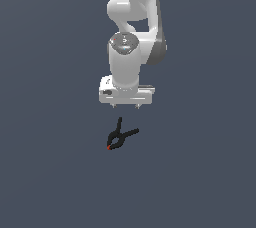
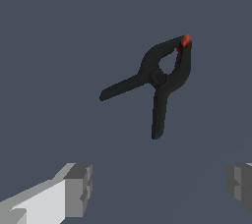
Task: Pick up the object and move it to a goal position.
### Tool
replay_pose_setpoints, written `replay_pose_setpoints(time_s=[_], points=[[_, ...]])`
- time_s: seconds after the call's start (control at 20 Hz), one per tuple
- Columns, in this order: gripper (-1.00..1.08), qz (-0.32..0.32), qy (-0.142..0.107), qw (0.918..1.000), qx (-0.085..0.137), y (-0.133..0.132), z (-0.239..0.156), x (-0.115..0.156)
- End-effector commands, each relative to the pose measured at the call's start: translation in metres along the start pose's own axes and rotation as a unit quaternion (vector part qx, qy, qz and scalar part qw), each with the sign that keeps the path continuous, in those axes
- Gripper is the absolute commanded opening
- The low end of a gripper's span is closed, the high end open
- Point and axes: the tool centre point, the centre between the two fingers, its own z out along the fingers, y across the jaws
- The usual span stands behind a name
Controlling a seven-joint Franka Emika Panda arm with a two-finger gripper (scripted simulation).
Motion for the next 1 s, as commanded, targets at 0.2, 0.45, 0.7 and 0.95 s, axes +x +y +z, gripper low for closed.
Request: replay_pose_setpoints(time_s=[0.2,0.45,0.7,0.95], points=[[1.00,0.009,0.000,1.0000,0.001,0.001,0.002,0.002],[1.00,0.038,0.002,0.9993,0.003,0.003,0.009,0.010],[1.00,0.087,0.005,0.9962,0.005,0.007,0.022,0.022],[1.00,0.155,0.010,0.9878,0.007,0.014,0.041,0.039]])
